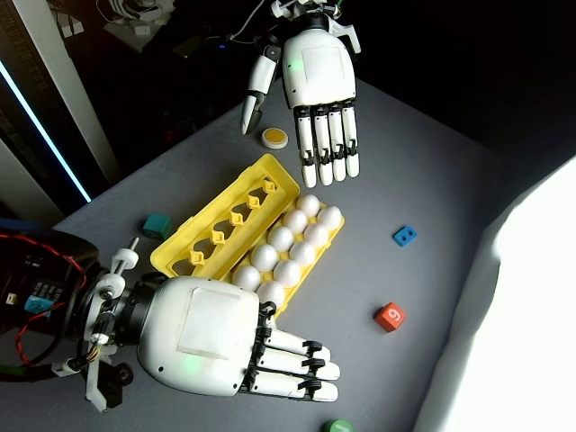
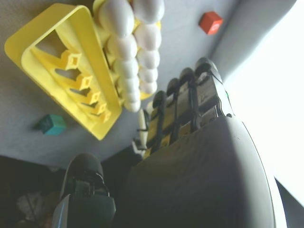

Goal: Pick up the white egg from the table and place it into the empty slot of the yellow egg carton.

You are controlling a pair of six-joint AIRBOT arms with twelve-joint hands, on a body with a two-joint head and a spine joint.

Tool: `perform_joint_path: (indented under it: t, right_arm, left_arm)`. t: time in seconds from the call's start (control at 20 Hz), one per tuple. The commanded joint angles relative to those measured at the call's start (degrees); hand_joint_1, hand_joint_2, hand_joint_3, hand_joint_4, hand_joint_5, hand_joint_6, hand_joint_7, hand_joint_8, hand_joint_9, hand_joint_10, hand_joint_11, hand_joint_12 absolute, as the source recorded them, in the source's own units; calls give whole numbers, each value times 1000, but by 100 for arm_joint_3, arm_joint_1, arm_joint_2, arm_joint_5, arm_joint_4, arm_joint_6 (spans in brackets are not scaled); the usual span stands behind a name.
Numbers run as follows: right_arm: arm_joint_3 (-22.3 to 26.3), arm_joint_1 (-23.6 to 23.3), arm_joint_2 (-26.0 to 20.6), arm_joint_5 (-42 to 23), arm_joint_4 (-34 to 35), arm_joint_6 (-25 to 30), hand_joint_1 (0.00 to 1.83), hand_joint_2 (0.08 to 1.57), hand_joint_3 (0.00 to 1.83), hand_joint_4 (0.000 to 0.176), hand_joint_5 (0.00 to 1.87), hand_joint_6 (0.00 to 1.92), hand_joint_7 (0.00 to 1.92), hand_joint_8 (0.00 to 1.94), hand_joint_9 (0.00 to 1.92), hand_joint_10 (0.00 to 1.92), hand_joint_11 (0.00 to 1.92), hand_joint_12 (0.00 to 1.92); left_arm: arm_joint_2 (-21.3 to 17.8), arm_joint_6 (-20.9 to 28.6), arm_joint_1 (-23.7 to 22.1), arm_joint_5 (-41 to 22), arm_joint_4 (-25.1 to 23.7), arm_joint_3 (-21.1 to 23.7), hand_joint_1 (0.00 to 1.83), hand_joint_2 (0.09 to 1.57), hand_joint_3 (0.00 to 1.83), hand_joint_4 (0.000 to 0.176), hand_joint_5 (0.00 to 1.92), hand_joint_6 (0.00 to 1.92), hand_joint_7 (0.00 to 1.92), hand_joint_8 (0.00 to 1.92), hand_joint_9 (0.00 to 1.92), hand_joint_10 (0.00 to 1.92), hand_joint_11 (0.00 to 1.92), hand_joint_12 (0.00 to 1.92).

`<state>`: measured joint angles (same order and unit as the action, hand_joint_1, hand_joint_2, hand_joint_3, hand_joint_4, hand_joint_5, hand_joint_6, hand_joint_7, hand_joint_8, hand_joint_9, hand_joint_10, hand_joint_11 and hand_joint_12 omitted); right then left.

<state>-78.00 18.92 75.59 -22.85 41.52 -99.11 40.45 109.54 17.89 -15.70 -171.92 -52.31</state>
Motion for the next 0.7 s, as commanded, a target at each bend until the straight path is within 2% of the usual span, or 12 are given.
perform_joint_path:
  t: [0.0,0.15,0.6,0.65]
  right_arm:
    - [-37,-109,-9,-517,-116,-10,1161,987,1,0,1304,433,213,1,0,0,0,0]
    - [-45,-149,46,-502,-116,-10,1185,983,0,0,1321,400,261,3,19,2,0,0]
    - [-41,-97,127,-463,-115,-22,1162,1000,0,0,1257,521,260,0,36,2,0,0]
    - [-41,-85,139,-453,-116,-23,1168,992,0,0,1287,467,270,1,46,2,0,0]
  left_arm:
    - [-9,-3,-91,537,-66,-12,0,1145,0,0,80,11,70,10,50,11,21,10]
    - [-9,-3,-86,537,-66,-16,0,1149,2,0,85,10,85,13,63,14,28,13]
    - [-8,-11,-84,537,-66,-4,0,1150,1,0,106,9,92,9,68,9,28,19]
    - [-7,-18,-72,537,-66,-1,0,1151,1,0,101,6,88,7,64,6,25,18]
